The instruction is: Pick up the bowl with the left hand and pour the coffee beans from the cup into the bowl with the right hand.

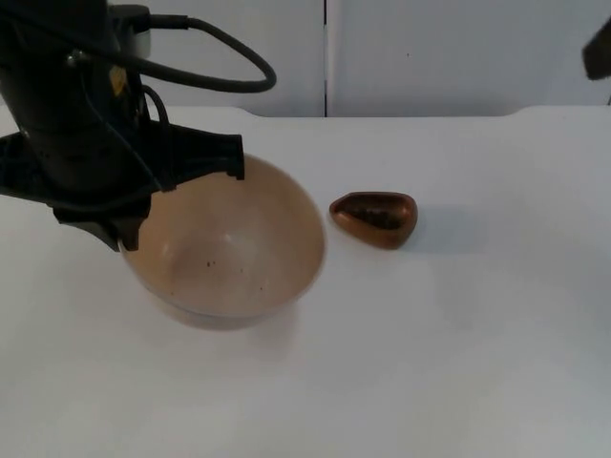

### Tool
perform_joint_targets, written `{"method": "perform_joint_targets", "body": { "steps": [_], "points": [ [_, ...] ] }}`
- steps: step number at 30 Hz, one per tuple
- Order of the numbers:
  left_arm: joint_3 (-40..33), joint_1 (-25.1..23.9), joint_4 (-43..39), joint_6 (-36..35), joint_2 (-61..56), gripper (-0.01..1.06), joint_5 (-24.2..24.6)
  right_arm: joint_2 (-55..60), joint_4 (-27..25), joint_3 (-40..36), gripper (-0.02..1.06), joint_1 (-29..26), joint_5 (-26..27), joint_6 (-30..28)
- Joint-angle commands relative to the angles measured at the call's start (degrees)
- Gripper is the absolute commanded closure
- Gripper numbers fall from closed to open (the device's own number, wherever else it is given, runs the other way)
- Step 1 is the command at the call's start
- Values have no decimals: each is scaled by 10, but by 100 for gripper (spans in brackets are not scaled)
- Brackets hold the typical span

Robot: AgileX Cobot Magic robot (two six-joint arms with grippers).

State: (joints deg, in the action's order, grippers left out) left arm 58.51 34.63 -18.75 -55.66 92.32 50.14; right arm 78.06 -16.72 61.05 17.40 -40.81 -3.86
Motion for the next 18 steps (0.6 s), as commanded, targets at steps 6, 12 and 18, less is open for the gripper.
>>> {"method": "perform_joint_targets", "body": {
  "steps": [6,12,18],
  "points": [
    [0,-2,13,-8,-2,105,-3,105,5,103,-1,44,-6,21],
    [0,-2,13,-8,-2,105,-3,178,83,196,-1,76,-40,93],
    [0,-2,16,-8,-2,105,-5,250,191,290,-1,97,-103,209]
  ]
}}
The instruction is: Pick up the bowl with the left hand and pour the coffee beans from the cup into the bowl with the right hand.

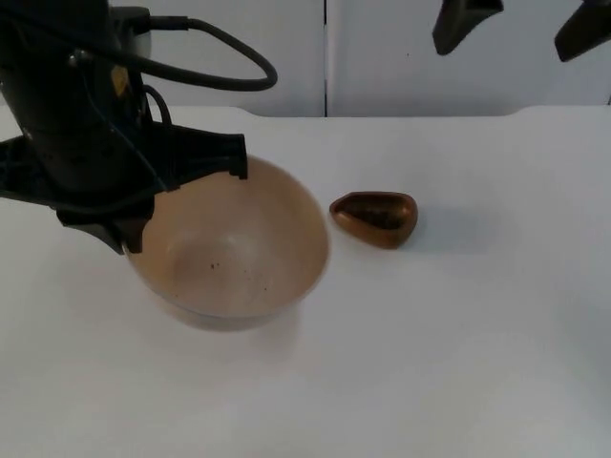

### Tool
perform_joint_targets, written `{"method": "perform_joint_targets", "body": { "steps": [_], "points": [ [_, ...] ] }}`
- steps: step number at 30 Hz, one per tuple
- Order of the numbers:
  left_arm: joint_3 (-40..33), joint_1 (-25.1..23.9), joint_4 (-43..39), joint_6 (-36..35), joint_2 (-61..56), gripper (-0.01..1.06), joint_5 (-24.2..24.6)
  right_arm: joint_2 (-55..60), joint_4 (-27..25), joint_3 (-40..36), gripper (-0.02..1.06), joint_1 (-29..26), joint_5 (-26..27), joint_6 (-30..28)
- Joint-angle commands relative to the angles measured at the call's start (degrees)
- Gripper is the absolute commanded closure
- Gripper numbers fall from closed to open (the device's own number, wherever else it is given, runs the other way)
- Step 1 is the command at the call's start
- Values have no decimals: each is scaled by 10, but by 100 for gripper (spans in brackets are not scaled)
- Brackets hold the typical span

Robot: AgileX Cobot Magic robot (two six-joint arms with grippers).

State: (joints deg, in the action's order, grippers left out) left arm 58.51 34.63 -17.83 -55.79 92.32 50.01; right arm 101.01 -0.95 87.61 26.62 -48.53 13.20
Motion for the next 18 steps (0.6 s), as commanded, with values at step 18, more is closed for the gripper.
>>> {"method": "perform_joint_targets", "body": {
  "steps": [18],
  "points": [
    [0,-2,9,-8,-2,105,-8,244,56,220,0,27,-113,177]
  ]
}}
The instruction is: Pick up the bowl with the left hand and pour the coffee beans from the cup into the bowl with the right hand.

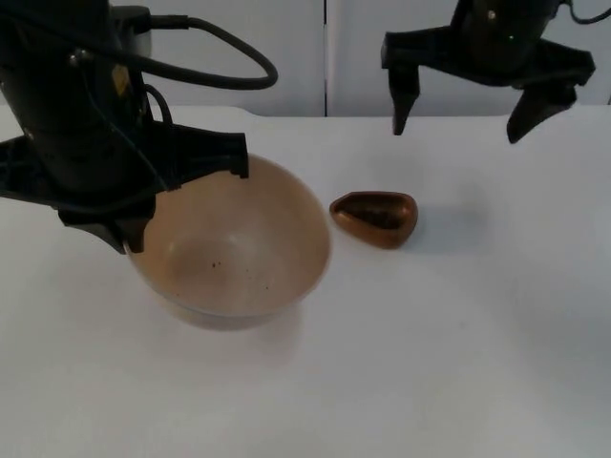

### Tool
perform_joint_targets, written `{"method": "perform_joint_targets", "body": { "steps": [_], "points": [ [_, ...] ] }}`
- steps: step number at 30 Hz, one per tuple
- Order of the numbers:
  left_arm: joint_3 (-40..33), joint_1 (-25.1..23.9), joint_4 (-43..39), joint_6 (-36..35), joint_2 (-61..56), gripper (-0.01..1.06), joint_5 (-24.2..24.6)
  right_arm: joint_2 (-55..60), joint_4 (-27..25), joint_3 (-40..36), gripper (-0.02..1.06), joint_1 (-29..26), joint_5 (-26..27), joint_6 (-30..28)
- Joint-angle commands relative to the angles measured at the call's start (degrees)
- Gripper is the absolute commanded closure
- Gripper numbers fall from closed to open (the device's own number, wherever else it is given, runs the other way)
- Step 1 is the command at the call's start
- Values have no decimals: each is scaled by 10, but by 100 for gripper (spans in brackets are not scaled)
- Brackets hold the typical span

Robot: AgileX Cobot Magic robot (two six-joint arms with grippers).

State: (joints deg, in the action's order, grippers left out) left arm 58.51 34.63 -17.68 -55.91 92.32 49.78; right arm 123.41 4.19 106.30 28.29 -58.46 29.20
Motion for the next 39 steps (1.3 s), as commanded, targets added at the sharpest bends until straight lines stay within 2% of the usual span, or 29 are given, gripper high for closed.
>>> {"method": "perform_joint_targets", "body": {
  "steps": [1,6,15,23,33,39],
  "points": [
    [0,-2,7,-9,-2,105,-6,34,1,50,0,10,-20,22],
    [0,-2,7,-9,-2,105,-6,76,6,95,4,16,-37,66],
    [0,-2,9,-14,-2,105,-6,94,33,97,6,16,-39,127],
    [0,-2,10,-15,-2,105,-6,128,31,97,6,16,-41,128],
    [0,-2,10,-16,-2,105,-8,168,31,97,6,10,-13,144],
    [0,-2,10,-16,-2,105,-8,178,-4,97,12,-6,2,151]
  ]
}}
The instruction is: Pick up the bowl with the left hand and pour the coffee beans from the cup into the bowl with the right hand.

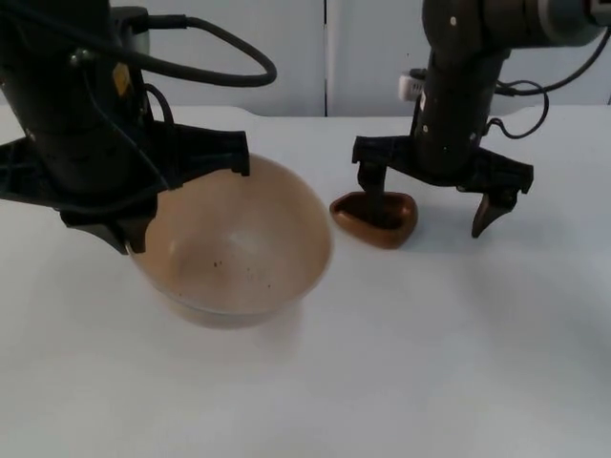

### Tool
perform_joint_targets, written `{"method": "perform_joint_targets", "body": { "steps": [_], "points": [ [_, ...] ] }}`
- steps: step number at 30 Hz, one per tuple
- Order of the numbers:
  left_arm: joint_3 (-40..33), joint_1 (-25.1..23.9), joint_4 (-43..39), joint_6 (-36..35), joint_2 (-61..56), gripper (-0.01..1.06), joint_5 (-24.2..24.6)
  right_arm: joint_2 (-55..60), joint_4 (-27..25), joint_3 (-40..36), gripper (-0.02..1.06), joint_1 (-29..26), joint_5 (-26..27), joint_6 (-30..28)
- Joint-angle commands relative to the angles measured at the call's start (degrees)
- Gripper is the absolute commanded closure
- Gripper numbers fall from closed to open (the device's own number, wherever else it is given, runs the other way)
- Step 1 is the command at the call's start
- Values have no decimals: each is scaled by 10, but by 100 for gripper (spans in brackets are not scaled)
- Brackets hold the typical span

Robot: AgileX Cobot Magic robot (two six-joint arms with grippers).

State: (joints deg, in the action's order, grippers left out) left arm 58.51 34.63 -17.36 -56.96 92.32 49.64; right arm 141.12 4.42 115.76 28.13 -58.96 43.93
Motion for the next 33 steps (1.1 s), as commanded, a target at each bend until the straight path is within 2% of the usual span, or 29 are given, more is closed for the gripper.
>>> {"method": "perform_joint_targets", "body": {
  "steps": [1,5,16,23,27,28,33],
  "points": [
    [0,-2,6,-5,-2,105,-7,1,-7,2,12,-5,7,4],
    [0,-2,11,-5,-2,105,-8,6,-2,2,21,-6,7,-9],
    [0,-2,17,-5,-2,105,-9,33,-20,-2,21,-4,13,-14],
    [0,-2,17,-5,-2,105,-10,36,-29,-2,28,-4,19,-14],
    [0,-2,17,-5,-2,105,-10,36,-30,-2,43,-4,19,-22],
    [0,-2,17,-5,-2,105,-10,36,-30,-2,43,-4,19,-22],
    [0,-2,17,-5,-2,105,-10,36,-30,-2,66,-4,19,-24]
  ]
}}
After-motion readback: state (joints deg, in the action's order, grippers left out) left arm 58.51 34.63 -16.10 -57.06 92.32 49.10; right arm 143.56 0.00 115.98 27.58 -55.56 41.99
